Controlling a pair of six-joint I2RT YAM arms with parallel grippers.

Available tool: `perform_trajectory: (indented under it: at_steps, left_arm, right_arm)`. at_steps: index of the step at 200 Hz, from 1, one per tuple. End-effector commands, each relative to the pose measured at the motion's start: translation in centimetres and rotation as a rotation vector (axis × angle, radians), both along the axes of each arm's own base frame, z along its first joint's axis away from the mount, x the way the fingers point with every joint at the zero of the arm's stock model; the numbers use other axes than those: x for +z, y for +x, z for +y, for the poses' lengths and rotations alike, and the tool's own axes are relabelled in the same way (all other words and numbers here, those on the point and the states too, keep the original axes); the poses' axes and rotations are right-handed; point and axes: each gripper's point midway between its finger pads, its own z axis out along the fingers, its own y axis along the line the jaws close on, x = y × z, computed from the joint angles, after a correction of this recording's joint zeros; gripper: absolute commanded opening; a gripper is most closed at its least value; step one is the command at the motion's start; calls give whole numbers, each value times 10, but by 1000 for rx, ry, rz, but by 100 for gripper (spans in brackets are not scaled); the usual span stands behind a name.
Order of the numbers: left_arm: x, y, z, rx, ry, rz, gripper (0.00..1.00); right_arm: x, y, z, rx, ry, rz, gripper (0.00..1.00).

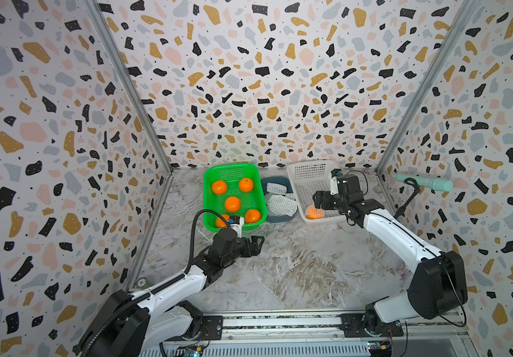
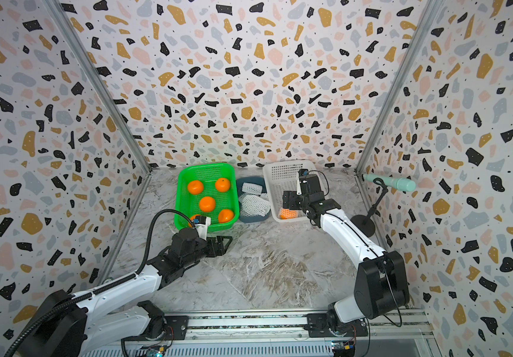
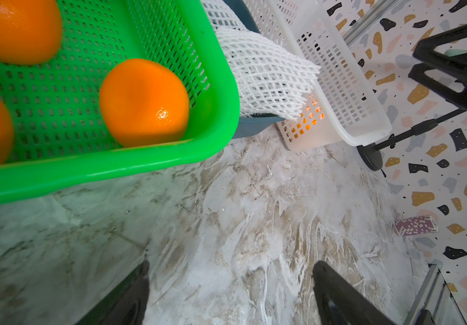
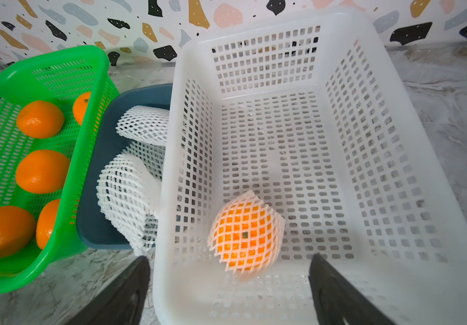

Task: Remove foam nets from oranges
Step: Pick up the orange from the basket.

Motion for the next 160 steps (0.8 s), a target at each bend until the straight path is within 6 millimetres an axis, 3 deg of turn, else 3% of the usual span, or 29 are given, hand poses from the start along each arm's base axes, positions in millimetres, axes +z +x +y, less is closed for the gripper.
perform_trajectory:
  at_steps: [1,50,160]
  left_arm:
    - [22,7,-10,-25,-42,-69,91]
    - [16,5,-11,-27,-39,-55,92]
    - [12,-2,-2,-8,-20,-53,92]
  right_arm:
    - [14,8,-5,-43,19,-13,90]
    - [-1,20,-4,-76,15,34,90]
    - [-60,36,-5,-175,-5,176,92]
